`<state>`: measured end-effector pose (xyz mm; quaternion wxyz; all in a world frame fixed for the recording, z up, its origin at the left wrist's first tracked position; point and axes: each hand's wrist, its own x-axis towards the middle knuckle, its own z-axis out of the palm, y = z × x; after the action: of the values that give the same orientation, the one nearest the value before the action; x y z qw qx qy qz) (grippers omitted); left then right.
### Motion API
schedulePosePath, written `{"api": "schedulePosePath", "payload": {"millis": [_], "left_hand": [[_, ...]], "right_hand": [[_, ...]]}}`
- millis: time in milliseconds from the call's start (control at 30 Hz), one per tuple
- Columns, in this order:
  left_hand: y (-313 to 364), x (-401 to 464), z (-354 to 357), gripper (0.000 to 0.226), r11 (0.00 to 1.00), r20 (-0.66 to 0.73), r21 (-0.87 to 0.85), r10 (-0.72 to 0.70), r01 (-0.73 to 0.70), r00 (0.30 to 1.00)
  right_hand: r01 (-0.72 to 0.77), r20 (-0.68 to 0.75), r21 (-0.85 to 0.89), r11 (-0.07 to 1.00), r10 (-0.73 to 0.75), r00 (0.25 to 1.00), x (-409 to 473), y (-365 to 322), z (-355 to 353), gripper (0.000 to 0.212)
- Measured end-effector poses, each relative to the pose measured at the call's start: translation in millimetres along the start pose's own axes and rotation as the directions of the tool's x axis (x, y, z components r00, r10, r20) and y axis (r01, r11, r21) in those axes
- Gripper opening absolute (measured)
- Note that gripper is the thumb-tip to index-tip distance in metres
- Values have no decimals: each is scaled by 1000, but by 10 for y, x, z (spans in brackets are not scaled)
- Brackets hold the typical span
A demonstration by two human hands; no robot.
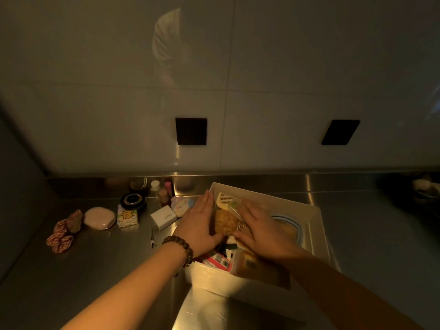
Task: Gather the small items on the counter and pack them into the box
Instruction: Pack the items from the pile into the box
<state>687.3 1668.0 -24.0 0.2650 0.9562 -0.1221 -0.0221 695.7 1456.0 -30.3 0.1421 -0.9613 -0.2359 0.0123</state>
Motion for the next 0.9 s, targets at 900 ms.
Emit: {"api": "schedulePosePath", "payload": {"millis": [900], "left_hand": [[-192,-385,-319,49,976,-254,-218,-55,-1,966]], "right_hand": [[-64,-74,167,984,77,994,189,-842,-229,51]]}}
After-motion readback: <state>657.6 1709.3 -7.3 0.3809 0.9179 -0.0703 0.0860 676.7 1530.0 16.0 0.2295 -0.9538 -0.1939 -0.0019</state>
